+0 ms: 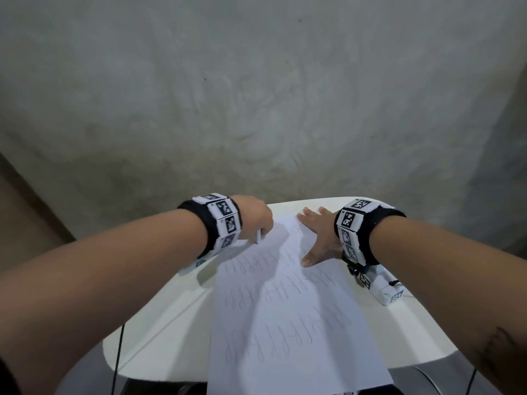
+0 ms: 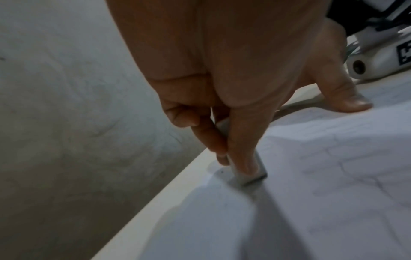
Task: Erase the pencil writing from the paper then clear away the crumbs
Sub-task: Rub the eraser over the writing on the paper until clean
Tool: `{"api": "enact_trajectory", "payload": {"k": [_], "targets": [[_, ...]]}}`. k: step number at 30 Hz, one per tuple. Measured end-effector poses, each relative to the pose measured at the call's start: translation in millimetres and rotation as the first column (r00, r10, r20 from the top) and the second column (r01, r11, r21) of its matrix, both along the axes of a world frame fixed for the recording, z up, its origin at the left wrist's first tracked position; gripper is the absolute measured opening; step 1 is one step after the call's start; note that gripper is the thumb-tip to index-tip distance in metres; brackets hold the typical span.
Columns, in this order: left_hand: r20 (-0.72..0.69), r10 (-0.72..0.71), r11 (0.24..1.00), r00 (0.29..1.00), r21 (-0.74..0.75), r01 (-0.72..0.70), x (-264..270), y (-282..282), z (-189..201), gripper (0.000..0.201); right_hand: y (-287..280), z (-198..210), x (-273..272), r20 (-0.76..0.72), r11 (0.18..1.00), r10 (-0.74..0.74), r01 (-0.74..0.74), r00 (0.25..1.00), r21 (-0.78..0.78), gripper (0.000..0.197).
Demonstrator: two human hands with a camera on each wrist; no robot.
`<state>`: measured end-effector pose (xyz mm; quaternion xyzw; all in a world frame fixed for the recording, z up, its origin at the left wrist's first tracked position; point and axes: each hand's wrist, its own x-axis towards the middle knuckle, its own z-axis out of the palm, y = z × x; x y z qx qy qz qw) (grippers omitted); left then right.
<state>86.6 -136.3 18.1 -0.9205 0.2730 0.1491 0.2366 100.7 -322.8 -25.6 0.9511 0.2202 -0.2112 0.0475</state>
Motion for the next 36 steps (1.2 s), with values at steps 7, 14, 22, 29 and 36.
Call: {"api": "enact_trajectory", "payload": {"k": [7, 14, 22, 29, 36], "targets": [[0.043, -0.004, 0.993, 0.999, -0.117, 0.009, -2.1, -19.7, -2.7, 0.018, -1.7, 0.0, -1.5, 0.009, 1.0, 0.007, -0.007, 1.0, 0.007, 0.115], [0.049, 0.028, 0.997, 0.998, -0.076, -0.024, -3.0, -18.6, 3.6, 0.022, -1.9, -3.0, 0.5, 0.015, 1.0, 0.007, -0.007, 1.0, 0.02, 0.116], [0.036, 0.005, 0.998, 0.999, -0.07, -0.003, -12.4, -6.5, -3.4, 0.02, -1.9, -3.8, -0.7, 0.036, 1.0, 0.012, -0.013, 0.999, 0.023, 0.116], [0.084, -0.02, 0.992, 0.996, -0.12, 0.03, -4.2, -40.1, -0.8, 0.019, -3.7, -4.2, -2.7, 0.036, 0.998, 0.006, -0.008, 0.999, 0.063, 0.123], [-0.028, 0.054, 0.998, 0.998, 0.016, -0.054, -4.7, -4.2, 2.7, 0.022, -2.6, -2.2, -2.2, 0.032, 0.999, 0.007, -0.008, 0.999, 0.035, 0.115]]}}
